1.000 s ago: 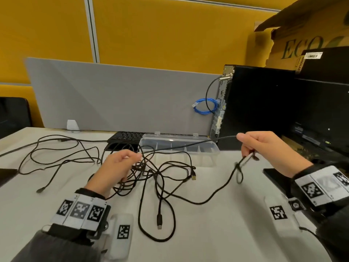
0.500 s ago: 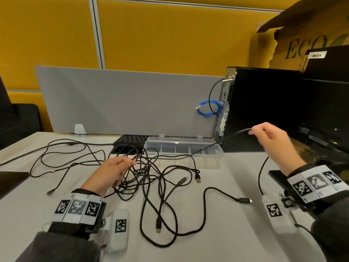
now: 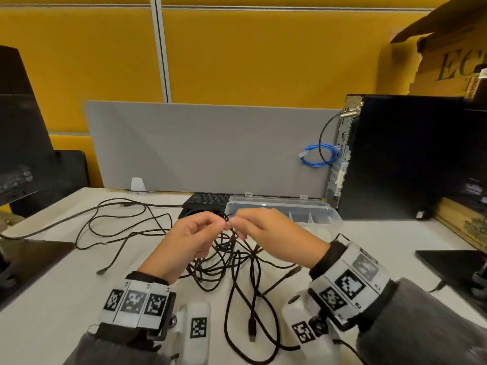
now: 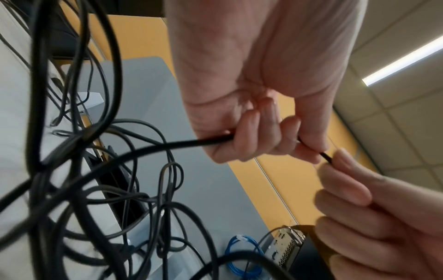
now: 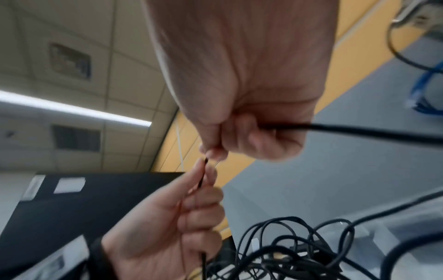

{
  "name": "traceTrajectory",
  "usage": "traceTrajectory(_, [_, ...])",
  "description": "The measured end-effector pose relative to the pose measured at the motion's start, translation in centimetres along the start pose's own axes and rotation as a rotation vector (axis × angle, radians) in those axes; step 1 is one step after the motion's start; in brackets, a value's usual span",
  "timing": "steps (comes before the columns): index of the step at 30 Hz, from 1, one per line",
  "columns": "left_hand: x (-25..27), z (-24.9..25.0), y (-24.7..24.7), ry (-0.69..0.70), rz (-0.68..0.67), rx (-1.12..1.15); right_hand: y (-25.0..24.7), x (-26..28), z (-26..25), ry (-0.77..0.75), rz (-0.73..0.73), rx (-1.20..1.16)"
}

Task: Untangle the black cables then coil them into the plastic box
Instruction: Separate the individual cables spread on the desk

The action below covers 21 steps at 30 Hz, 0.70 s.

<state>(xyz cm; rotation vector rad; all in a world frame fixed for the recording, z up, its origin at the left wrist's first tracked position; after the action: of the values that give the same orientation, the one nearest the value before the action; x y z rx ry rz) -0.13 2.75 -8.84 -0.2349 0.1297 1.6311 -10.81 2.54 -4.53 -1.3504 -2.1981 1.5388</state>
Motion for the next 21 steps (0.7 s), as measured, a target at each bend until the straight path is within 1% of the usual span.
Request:
traceTrajectory(1, [-0.1,-0.2,-0.4,-0.006,0.014,-0.023,-1.8,-0.1,0.3,-0.001,0.088,-0.050])
traceTrajectory(4, [-0.6,-1.0,-1.8,-0.015,0.093,-0.188,-8.7,1.0,3.2,0.069,0.456,-0.267])
traceTrajectory(6, [-0.7,-1.2,-1.8,-0.014,0.085,-0.178,-12.5,2.8,6.1,0.128,0.663,-0.369])
traceTrajectory(8, [-0.6,-0.9,-1.3,0.005,0.042,-0.165,-15.0,4.6,8.6,0.174,0.832,-0.376])
traceTrajectory(9, [-0.5,-0.8,-1.0,0.012,0.027,-0.173,-15.7,5.5,9.5,0.197,0.899,-0.325])
traceTrajectory(10, [-0.5,-0.7,-0.8,0.017,0.018,-0.175,-16.0,6.0,10.0,0.222,0.929,-0.226])
traceTrajectory(11, [-0.4,-0.7,-0.7,0.014,0.020,-0.167,-15.8,6.2,10.2,0.250,0.910,-0.109])
traceTrajectory(12, [-0.4,-0.7,-0.5,0.012,0.028,-0.154,-15.0,6.1,10.2,0.289,0.852,0.028])
traceTrajectory(13, [-0.4,-0.6,-0.3,0.013,0.039,-0.150,-14.0,5.7,9.7,0.325,0.771,0.222])
traceTrajectory(14, [-0.3,-0.5,-0.1,0.021,0.045,-0.160,-12.7,5.2,8.6,0.321,0.690,0.446])
traceTrajectory(15, [-0.3,-0.4,0.2,0.027,0.044,-0.177,-10.7,4.5,7.4,0.292,0.574,0.619])
traceTrajectory(16, [-0.3,-0.4,0.6,0.033,0.039,-0.189,-8.7,3.8,6.2,0.255,0.466,0.708])
traceTrajectory(17, [-0.3,-0.4,0.9,0.036,0.028,-0.189,-6.5,3.1,4.8,0.192,0.374,0.727])
traceTrajectory(19, [0.0,-0.3,1.3,0.026,0.002,-0.159,-2.0,2.3,2.6,0.084,0.201,0.693])
traceTrajectory(20, [0.0,-0.3,1.5,0.024,-0.014,-0.144,-0.3,1.9,1.7,0.024,0.155,0.685])
traceTrajectory(21, [0.2,-0.2,1.8,0.020,-0.032,-0.129,0.7,1.6,0.9,-0.040,0.156,0.669])
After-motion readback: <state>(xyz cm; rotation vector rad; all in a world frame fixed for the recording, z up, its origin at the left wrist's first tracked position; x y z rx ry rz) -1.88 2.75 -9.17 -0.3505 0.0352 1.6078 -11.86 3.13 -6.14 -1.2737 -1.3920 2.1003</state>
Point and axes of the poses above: each hand's wrist, its own x-axis away from the middle knuckle, its own y-axis out of the palm, z = x × y, the point moved 9 cm from there along -x, towards the middle knuckle, and after that the axes turned 7 degrees about z, right-handed, at the moved point
